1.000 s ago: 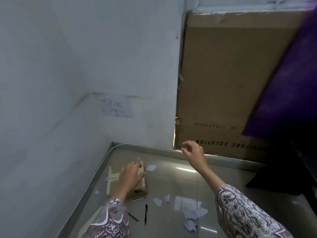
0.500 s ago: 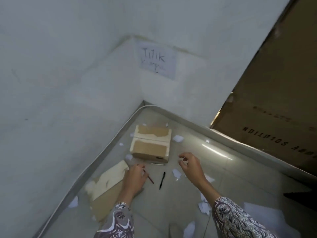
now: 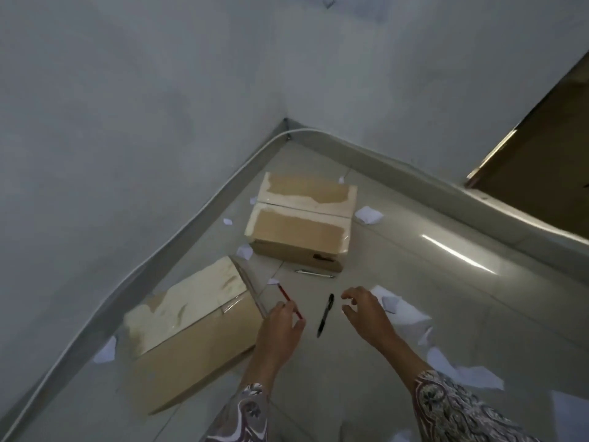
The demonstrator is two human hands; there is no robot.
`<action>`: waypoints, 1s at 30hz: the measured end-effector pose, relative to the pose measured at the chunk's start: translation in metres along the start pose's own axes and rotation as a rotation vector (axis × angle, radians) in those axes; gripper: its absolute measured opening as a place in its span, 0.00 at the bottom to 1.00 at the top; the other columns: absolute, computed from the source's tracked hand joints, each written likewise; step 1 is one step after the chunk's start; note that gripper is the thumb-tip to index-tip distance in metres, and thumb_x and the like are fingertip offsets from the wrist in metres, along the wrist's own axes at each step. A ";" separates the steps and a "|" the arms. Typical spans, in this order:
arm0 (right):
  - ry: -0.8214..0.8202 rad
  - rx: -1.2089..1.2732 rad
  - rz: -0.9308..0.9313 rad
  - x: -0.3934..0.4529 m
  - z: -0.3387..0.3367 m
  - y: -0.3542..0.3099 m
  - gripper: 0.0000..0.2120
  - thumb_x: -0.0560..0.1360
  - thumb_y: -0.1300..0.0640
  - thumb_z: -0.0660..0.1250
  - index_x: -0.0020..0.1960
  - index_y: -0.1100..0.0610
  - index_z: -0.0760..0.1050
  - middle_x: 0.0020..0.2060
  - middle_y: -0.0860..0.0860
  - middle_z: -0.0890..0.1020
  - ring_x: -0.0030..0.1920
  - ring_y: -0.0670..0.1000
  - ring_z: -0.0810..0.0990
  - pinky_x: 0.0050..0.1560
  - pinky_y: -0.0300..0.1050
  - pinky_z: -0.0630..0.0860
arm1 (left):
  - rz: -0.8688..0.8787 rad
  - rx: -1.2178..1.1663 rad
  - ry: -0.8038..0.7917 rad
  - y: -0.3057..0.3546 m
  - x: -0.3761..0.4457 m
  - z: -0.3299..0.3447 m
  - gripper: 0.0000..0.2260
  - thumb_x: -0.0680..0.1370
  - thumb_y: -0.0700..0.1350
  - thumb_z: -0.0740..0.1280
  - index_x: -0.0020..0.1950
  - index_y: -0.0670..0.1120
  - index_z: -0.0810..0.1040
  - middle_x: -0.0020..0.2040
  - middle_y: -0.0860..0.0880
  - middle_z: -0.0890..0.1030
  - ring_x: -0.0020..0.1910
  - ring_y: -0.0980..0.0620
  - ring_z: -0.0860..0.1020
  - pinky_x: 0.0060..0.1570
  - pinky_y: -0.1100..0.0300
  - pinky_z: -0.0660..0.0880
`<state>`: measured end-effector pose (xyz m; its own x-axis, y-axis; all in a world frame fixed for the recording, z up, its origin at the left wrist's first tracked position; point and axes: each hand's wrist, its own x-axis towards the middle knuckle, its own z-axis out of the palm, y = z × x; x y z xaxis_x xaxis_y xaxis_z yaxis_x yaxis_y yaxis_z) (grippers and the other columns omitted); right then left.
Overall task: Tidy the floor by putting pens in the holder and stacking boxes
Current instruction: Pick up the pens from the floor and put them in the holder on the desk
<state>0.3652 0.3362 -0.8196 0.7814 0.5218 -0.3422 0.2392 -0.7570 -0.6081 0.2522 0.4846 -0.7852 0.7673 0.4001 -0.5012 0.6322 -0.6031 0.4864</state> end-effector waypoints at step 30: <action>-0.261 -0.936 -0.746 0.146 0.156 0.126 0.11 0.73 0.64 0.58 0.53 0.65 0.73 0.49 0.63 0.78 0.51 0.62 0.76 0.51 0.54 0.73 | -0.274 0.073 0.268 -0.124 0.202 0.196 0.22 0.79 0.46 0.60 0.69 0.38 0.60 0.63 0.40 0.71 0.59 0.44 0.75 0.54 0.55 0.74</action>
<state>0.4197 0.3788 -1.0576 0.1624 0.9302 -0.3290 0.9849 -0.1732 -0.0036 0.3072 0.5052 -1.0866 0.5779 0.7136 -0.3960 0.8158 -0.4923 0.3034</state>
